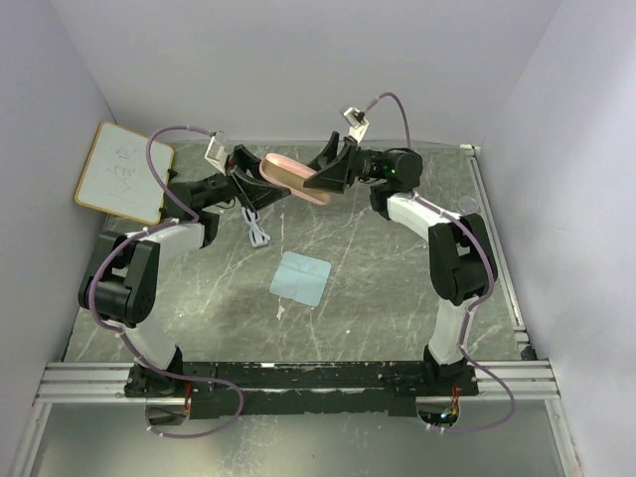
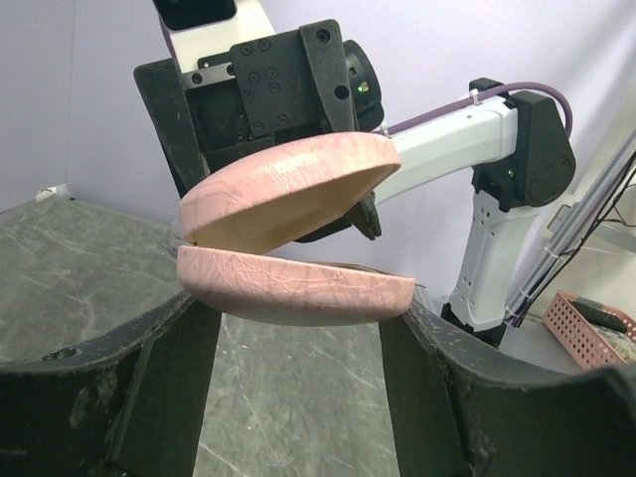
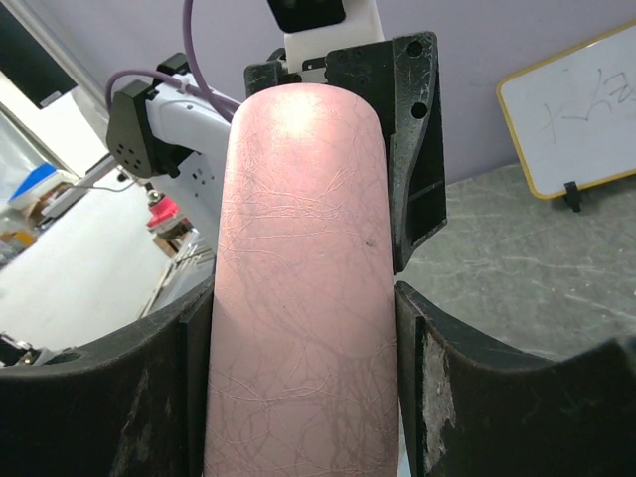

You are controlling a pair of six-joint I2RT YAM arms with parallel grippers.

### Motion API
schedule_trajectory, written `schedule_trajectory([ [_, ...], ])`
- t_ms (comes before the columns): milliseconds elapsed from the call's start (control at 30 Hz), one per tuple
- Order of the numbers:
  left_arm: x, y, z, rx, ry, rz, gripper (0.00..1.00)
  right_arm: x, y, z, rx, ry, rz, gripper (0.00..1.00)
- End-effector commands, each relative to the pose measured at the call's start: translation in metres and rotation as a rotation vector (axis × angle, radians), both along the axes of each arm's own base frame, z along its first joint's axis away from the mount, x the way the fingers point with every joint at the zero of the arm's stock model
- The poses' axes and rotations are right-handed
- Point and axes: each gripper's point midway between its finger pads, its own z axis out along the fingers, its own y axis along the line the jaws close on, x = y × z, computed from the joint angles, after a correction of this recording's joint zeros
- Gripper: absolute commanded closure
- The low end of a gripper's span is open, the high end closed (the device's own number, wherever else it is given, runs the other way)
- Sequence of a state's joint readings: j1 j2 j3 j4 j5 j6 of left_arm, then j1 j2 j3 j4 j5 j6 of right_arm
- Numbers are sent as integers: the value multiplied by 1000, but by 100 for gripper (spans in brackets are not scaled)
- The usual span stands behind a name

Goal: Organize the sunglasses
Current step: Open the sunglasses case.

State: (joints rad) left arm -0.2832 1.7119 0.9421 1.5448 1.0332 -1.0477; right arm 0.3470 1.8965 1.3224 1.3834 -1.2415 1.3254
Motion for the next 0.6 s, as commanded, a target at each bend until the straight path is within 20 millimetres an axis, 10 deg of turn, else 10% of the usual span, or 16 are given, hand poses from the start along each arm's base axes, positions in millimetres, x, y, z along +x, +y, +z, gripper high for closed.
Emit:
schedule_trajectory([
  [0,-1,9,-18,34,-104,15,40,-30,-19,63,152,-213,27,100],
  [567,-6,6,-33,61,-99,2,41,-31,-28,74,191,-209,31,99],
])
